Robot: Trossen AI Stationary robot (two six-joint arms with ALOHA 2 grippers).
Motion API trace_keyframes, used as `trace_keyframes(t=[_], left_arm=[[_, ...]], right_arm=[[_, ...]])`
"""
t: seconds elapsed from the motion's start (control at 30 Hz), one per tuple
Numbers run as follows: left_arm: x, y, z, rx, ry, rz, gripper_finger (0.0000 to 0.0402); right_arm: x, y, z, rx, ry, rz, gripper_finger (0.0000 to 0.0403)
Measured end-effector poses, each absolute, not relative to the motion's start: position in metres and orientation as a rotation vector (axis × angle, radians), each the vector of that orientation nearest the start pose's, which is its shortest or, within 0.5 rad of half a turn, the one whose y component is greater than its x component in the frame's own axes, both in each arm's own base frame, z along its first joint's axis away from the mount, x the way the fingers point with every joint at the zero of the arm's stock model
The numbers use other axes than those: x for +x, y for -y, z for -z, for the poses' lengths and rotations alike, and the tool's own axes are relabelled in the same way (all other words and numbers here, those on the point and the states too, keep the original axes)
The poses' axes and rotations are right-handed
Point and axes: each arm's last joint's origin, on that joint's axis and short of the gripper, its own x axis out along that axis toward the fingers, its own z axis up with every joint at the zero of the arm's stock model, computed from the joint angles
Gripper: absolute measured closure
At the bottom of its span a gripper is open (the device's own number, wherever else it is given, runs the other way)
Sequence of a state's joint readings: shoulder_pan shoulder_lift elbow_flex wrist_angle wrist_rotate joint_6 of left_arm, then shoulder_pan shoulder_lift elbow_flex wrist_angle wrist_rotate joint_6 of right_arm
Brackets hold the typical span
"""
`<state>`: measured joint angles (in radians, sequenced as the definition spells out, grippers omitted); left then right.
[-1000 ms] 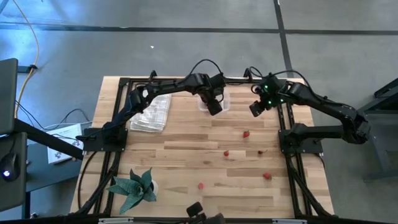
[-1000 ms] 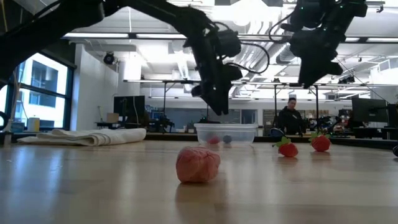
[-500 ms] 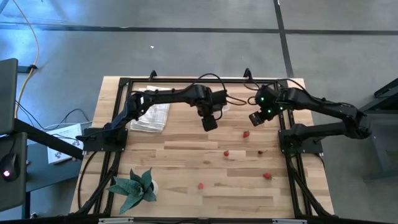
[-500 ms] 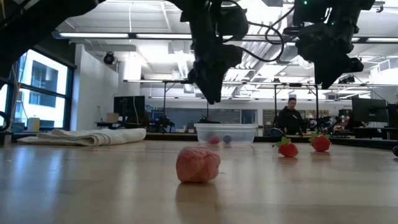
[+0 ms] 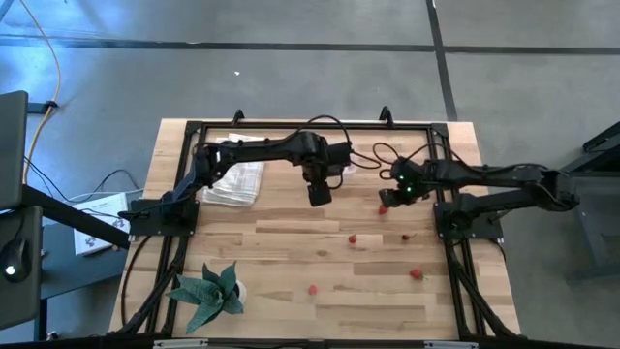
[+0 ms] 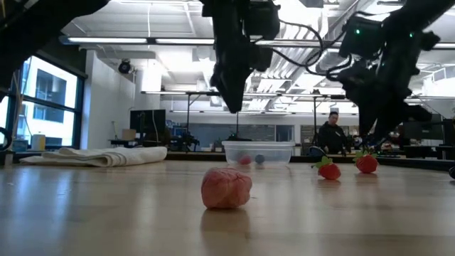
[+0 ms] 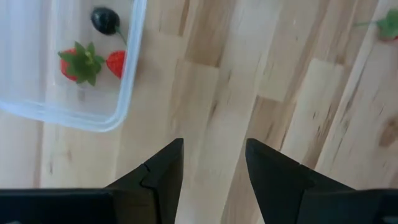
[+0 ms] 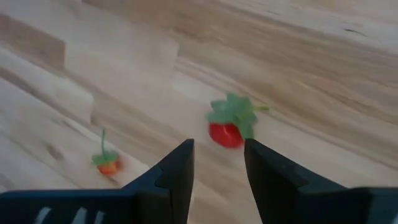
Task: Pick and placing Produce into tupperware
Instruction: Put the top red strawberry into the transparent container
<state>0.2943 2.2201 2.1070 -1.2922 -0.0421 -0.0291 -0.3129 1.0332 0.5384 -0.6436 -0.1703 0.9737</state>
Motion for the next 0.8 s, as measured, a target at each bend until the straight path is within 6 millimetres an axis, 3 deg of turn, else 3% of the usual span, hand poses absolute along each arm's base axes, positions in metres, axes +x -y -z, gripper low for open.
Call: trace_keyframes(t=[0.3,0.8], left_arm=[[0.423,-0.130,-0.263,-0.174,-1.360,-0.304,0.0238],[0.423,-0.130,-0.262,-0.182,-1.358,-0.309,0.0238]], right_arm=[[0.151,0.044,-0.151,1.203,-0.975,0.748,0.0246],[0.156,0.049,-0.152,1.245,-0.834,0.847,0.0244]])
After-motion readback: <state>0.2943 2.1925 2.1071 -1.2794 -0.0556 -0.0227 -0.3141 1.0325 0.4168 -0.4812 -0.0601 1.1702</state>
